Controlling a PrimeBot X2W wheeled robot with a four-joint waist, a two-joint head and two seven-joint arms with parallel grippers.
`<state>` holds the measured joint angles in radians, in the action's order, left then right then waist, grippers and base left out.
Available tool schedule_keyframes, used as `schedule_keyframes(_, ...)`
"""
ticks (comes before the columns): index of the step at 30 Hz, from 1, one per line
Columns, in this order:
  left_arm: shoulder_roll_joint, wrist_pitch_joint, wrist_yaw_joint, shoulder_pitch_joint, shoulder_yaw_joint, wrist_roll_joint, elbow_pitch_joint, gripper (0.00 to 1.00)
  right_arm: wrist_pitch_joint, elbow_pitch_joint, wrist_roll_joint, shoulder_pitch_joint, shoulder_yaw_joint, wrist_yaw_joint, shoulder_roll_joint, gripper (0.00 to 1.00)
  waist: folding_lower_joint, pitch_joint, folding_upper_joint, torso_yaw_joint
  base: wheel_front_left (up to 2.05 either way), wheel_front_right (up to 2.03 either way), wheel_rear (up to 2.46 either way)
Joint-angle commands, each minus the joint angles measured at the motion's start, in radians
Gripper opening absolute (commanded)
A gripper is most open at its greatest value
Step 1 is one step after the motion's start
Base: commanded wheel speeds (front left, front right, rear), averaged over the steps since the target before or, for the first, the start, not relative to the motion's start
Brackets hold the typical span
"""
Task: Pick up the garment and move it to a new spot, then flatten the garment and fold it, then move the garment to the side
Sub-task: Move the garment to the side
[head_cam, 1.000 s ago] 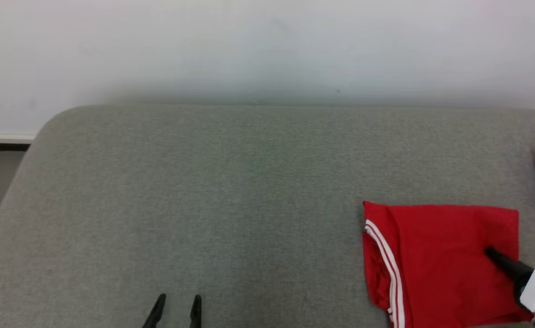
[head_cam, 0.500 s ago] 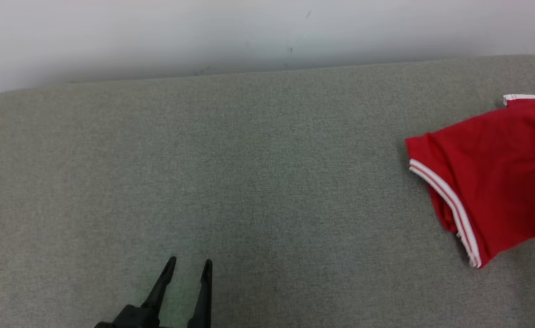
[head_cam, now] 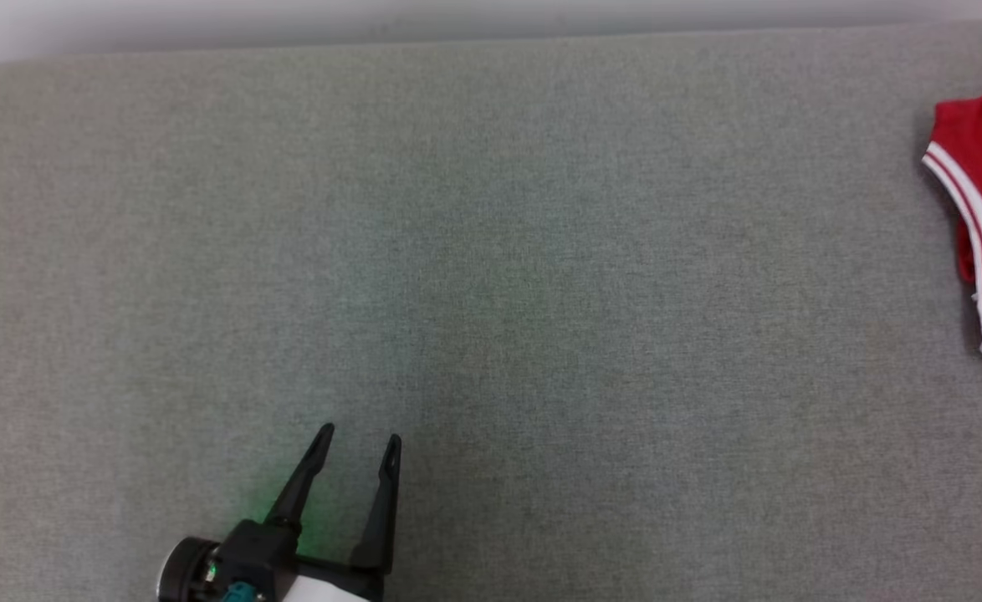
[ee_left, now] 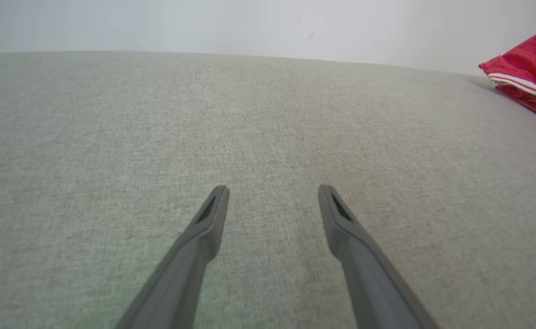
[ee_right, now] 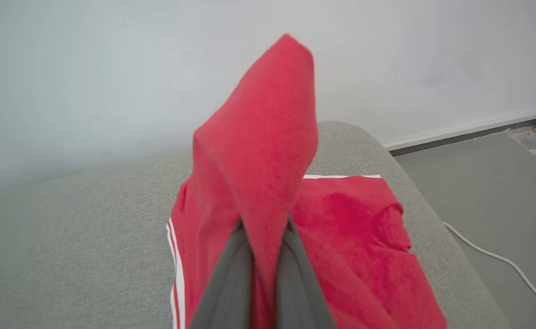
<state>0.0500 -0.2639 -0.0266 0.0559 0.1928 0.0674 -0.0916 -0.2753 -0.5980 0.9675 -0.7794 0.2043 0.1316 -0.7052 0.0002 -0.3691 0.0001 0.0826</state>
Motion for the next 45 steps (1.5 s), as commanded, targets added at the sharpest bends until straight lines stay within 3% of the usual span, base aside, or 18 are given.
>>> schedule_keyframes(1, 0.010, 0.000, -0.005, 0.011, -0.005, -0.014, 0.000, 1.00, 0.018, -0.041, -0.019, -0.022, -0.028, -0.002, -0.019, 0.00, -0.0002, -0.026, -0.0001, -0.002, 0.00, 0.00, 0.00)
schedule_keyframes(2, 0.012, 0.000, -0.008, 0.012, -0.006, -0.019, 0.000, 1.00, 0.031, -0.060, -0.032, -0.028, -0.039, -0.002, -0.023, 0.00, -0.0002, -0.031, -0.0001, -0.002, 0.00, 0.00, 0.00)
schedule_keyframes(3, 0.013, 0.000, -0.010, 0.013, -0.006, -0.022, 0.000, 1.00, 0.043, -0.083, -0.044, -0.031, -0.046, -0.002, -0.025, 0.06, -0.0002, -0.035, -0.0001, -0.001, 0.00, 0.00, 0.00)
schedule_keyframes(4, 0.014, 0.000, -0.010, 0.014, -0.006, -0.024, 0.000, 1.00, 0.062, -0.109, -0.067, -0.035, -0.053, -0.002, -0.030, 1.00, -0.0002, -0.039, -0.0001, -0.001, 0.00, 0.00, 0.00)
schedule_keyframes(9, 0.013, 0.000, -0.007, 0.013, -0.008, -0.031, 0.002, 1.00, 0.179, -0.226, -0.160, -0.060, -0.096, -0.002, 0.006, 1.00, -0.0002, -0.039, -0.0001, 0.009, 0.00, 0.00, 0.00)
schedule_keyframes(15, 0.012, 0.000, 0.001, -0.007, -0.017, -0.022, 0.009, 1.00, 0.293, -0.261, -0.236, -0.041, -0.088, -0.002, 0.043, 1.00, -0.0002, -0.010, -0.0001, 0.036, 0.00, 0.00, 0.00)
schedule_keyframes(22, 0.008, 0.000, 0.016, -0.051, -0.040, 0.009, 0.022, 1.00, 0.480, -0.174, -0.358, 0.077, -0.025, -0.002, 0.077, 1.00, -0.0002, 0.092, -0.0001, 0.071, 0.00, 0.00, 0.00)
schedule_keyframes(28, 0.004, 0.000, 0.037, -0.113, -0.047, 0.050, 0.027, 1.00, 0.535, -0.047, -0.447, 0.277, -0.054, -0.002, 0.111, 1.00, -0.0002, 0.237, -0.0001, 0.046, 0.00, 0.00, 0.00)
schedule_keyframes(33, 0.003, 0.000, 0.067, -0.183, -0.067, 0.083, 0.034, 1.00, 0.540, 0.120, -0.540, 0.476, -0.149, -0.002, 0.203, 1.00, -0.0002, 0.348, -0.0001, 0.021, 0.00, 0.00, 0.00)
schedule_keyframes(36, 0.003, 0.000, 0.085, -0.218, -0.077, 0.103, 0.039, 1.00, 0.539, 0.239, -0.595, 0.601, -0.218, -0.002, 0.296, 1.00, -0.0002, 0.382, -0.0001, 0.002, 0.00, 0.00, 0.00)
schedule_keyframes(45, 0.003, 0.000, 0.095, -0.270, -0.094, 0.119, 0.010, 1.00, 0.540, 0.427, -0.723, 0.860, -0.253, -0.002, 0.527, 1.00, -0.0002, 0.440, -0.0001, -0.034, 0.00, 0.00, 0.00)
